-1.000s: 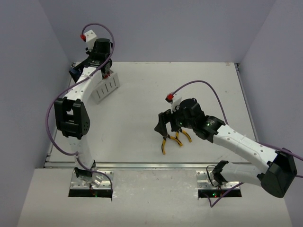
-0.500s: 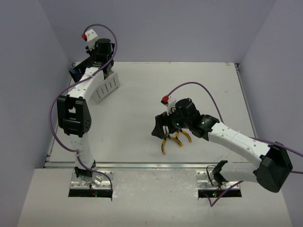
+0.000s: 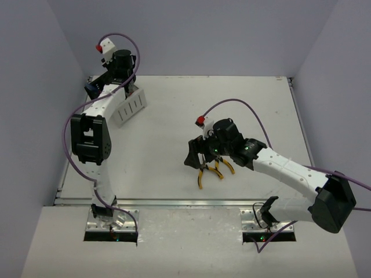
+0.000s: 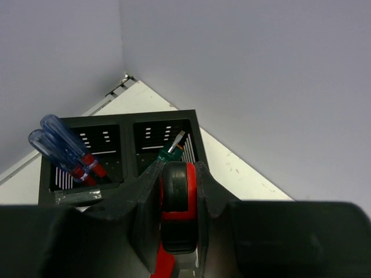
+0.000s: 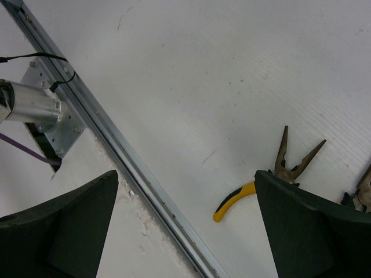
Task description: Sort the tools into containers
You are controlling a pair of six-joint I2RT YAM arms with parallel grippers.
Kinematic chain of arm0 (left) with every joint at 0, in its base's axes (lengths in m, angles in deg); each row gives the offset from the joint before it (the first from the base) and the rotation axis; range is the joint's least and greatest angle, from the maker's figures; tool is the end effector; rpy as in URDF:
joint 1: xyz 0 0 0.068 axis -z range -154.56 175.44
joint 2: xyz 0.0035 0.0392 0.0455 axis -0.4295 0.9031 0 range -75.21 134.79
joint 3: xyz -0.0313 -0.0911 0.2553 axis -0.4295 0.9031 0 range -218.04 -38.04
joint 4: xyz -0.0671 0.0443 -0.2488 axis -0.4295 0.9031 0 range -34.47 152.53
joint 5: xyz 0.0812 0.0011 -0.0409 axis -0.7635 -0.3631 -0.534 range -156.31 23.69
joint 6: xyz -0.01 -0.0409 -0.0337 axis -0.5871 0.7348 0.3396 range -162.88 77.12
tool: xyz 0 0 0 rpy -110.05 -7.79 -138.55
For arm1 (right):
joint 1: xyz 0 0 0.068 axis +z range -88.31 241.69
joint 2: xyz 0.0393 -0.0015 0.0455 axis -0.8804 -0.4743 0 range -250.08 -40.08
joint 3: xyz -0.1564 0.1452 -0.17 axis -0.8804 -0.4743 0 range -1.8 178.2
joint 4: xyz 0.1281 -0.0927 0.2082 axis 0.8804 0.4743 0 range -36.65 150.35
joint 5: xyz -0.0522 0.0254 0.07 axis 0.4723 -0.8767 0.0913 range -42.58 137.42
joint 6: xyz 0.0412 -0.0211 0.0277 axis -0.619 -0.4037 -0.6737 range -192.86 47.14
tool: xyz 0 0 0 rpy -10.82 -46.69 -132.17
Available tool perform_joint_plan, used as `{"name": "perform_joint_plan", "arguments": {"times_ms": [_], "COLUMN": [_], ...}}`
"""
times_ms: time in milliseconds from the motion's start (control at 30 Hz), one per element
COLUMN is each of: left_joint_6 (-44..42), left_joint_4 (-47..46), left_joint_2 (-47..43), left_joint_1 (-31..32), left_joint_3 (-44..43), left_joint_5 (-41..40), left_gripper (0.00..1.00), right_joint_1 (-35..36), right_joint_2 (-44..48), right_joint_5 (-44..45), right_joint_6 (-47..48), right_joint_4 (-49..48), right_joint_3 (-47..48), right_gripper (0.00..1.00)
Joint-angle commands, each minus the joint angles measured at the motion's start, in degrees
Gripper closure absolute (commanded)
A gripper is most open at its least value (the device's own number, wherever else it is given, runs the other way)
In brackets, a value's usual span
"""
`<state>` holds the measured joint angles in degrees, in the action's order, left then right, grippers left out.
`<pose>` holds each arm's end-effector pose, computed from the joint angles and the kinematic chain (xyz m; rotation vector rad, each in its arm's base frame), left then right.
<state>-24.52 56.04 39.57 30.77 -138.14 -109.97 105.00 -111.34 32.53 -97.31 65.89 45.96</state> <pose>0.4794 -0.0201 0.3231 -0.7105 1.6307 0.3998 0.1912 0.1929 0.2571 -0.5360 2.2779 0.9162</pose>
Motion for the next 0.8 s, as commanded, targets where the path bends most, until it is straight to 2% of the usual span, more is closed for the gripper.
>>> {"name": "perform_joint_plan", "arguments": {"times_ms": [0, 167, 233, 267, 300, 433, 533, 633, 767], "left_joint_6": [1.1, 4.9, 5.8, 6.6, 7.3, 8.7, 9.3, 9.7, 9.6], "left_joint_4": [-7.6, -6.4, -6.7, -6.8, -7.0, -9.6, -6.1, -7.0, -6.8], "left_joint_2": [-0.4, -2.2, -3.3, -4.5, -5.5, -8.9, -8.3, -11.0, -14.0], "left_joint_1": [-0.4, -0.3, -0.2, -0.2, -0.2, -0.2, -0.2, 0.4, 0.7], "left_joint_3": [3.2, 7.0, 9.1, 10.6, 11.9, 17.6, 15.9, 17.2, 16.1], "left_joint_5": [-1.3, 3.2, 4.8, 6.0, 7.0, 11.2, 14.3, 16.1, 17.1], "left_gripper": [0.96, 0.75, 0.60, 0.49, 0.45, 0.41, 0.37, 0.46, 0.52], "right_joint_1": [0.1, 0.1, 0.1, 0.1, 0.1, 0.1, 0.1, 0.1, 0.1], "right_joint_2": [0.1, -0.3, -0.2, 0.0, 0.0, -0.5, -0.8, -0.2, 0.6], "right_joint_5": [-1.5, -1.5, -2.0, -2.1, -2.0, -1.8, -2.8, -2.8, -2.4], "right_joint_6": [0.2, -0.2, -0.1, -0.1, -0.2, -0.4, -0.5, -0.5, -0.3], "right_joint_4": [-1.1, -0.8, -0.9, -1.6, -1.9, -2.1, -1.7, -1.4, -1.0], "right_joint_3": [2.3, 2.3, 2.0, 1.4, 1.0, 0.0, -0.4, -0.9, -0.9], "right_gripper": [0.01, 0.01, 0.01, 0.01, 0.01, 0.01, 0.01, 0.01, 0.01]}}
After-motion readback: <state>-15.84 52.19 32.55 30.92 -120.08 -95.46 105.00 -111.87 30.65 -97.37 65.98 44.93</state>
